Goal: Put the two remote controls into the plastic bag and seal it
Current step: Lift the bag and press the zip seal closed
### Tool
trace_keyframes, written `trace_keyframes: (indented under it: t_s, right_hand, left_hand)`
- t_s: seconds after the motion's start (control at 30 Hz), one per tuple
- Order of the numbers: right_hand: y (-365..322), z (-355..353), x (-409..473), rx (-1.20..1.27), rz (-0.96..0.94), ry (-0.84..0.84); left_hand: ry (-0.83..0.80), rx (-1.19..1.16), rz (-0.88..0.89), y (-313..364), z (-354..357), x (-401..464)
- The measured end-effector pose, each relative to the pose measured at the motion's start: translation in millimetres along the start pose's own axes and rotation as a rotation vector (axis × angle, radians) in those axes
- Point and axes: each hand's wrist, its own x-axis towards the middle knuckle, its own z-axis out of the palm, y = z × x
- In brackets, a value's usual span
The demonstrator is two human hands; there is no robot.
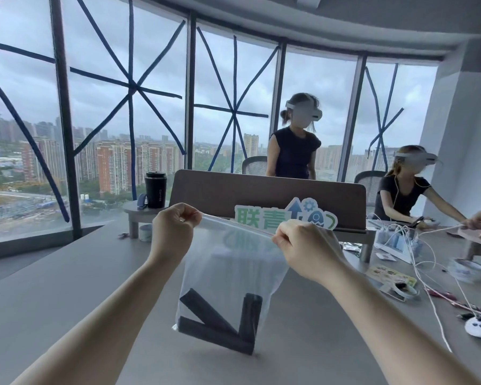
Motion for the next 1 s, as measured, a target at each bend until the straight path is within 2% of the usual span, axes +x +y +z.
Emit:
trace_keyframes:
  t_s: [0.43, 0.57, 0.63, 0.77, 0.93, 1.0]
  right_hand:
    - [-6.3, -10.4, 13.3, 0.007, -0.078, 0.104]
    - [-1.0, 25.1, 35.3, 0.148, -0.064, 0.114]
    - [-2.0, 49.8, 58.2, 0.177, 0.010, 0.097]
    - [-16.2, 88.0, 116.7, 0.316, 0.163, 0.134]
    - [-52.0, 122.3, 180.3, 0.461, 0.153, 0.207]
    - [-63.0, 145.5, 181.1, 0.482, 0.137, 0.164]
  left_hand:
    - [0.020, -0.168, -0.078, -21.3, -20.7, 19.2]
    - [-0.041, -0.133, -0.134, -44.7, -19.8, 27.1]
    - [-0.060, -0.096, -0.162, -61.0, -16.8, 38.7]
    - [-0.071, -0.167, -0.237, -81.8, -11.8, 82.4]
    - [0.048, -0.222, -0.225, -114.5, -30.4, 151.6]
    - [0.078, -0.225, -0.225, -139.5, -40.8, 159.6]
